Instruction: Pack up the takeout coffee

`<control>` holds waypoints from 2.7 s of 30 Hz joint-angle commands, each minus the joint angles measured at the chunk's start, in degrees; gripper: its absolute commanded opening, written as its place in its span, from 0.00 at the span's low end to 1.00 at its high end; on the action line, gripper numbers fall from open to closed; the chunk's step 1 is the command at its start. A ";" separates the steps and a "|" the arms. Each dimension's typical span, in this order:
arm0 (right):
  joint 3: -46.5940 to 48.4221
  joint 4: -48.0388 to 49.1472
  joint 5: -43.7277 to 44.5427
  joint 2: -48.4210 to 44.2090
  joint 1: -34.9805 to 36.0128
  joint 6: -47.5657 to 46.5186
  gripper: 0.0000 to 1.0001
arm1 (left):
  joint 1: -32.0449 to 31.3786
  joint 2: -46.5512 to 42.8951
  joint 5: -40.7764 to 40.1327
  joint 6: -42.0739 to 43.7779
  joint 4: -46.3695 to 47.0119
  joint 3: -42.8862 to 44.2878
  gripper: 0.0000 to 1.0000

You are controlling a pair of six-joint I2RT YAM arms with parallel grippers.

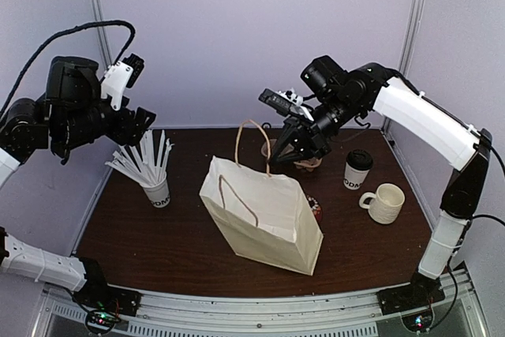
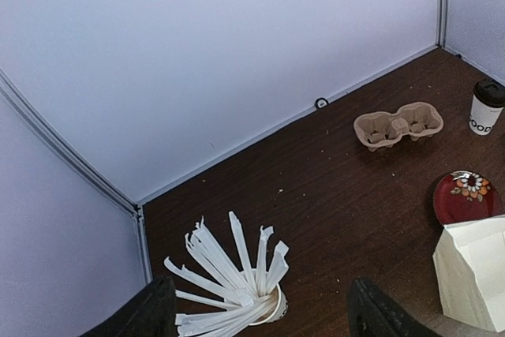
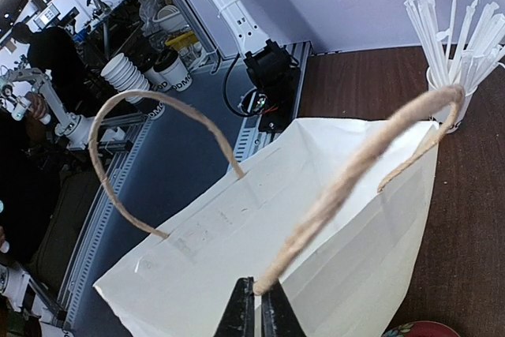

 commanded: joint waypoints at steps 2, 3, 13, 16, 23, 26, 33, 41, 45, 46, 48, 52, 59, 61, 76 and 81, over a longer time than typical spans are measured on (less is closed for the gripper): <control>-0.72 -2.30 2.56 0.00 -1.83 -4.28 0.12 | 0.16 2.63 4.11 2.71 0.63 0.59 0.80; -0.78 -2.33 3.18 -0.17 -2.43 -4.88 0.16 | 0.18 3.29 6.02 3.90 0.63 0.74 0.81; 0.37 -1.21 9.11 -2.21 -6.31 -4.60 0.34 | 0.77 19.23 25.06 13.18 2.30 12.16 0.85; -0.79 0.12 11.38 -3.46 -7.14 -4.06 0.38 | 1.50 25.15 31.27 14.78 2.30 16.17 0.85; -2.75 3.19 12.31 -4.94 -8.93 -2.25 0.41 | 2.88 34.79 46.59 15.49 1.65 24.30 0.79; -2.17 3.83 12.12 -4.67 -9.29 -1.60 0.41 | 2.87 37.30 50.52 15.02 2.59 26.13 0.75; 0.65 4.18 12.35 -3.15 -9.52 0.81 0.36 | 3.04 36.20 46.44 14.12 2.55 25.80 0.71; 0.67 4.42 10.61 -3.15 -9.52 2.32 0.31 | 4.71 26.61 50.39 16.53 -0.66 18.32 0.74; -0.13 5.00 10.49 -3.55 -9.43 2.66 0.30 | 4.62 26.64 57.41 15.46 0.83 16.33 0.71; -0.22 4.99 10.49 -3.62 -9.43 2.73 0.29 | 4.62 27.41 57.03 15.07 1.30 16.46 0.72; -0.49 4.99 10.50 -3.86 -9.44 2.75 0.29 | 4.62 28.98 58.20 15.18 1.70 16.88 0.72; -1.21 5.41 10.98 -4.36 -9.44 2.92 0.29 | 4.62 33.22 61.25 14.44 1.00 20.59 0.72; -1.31 5.71 10.64 -3.94 -9.43 3.16 0.29 | 4.65 39.42 65.99 12.53 0.66 25.69 0.62; -0.68 4.98 10.74 -3.67 -9.48 3.12 0.29 | 4.62 40.67 67.42 13.08 -1.20 27.10 0.55; 11.02 0.86 -1.65 -0.49 -21.39 10.77 0.37 | 4.63 36.34 64.07 17.50 -9.41 26.19 0.00; 9.96 4.83 15.76 3.48 -23.57 10.70 0.40 | 4.62 32.70 61.63 17.54 -12.46 24.10 0.00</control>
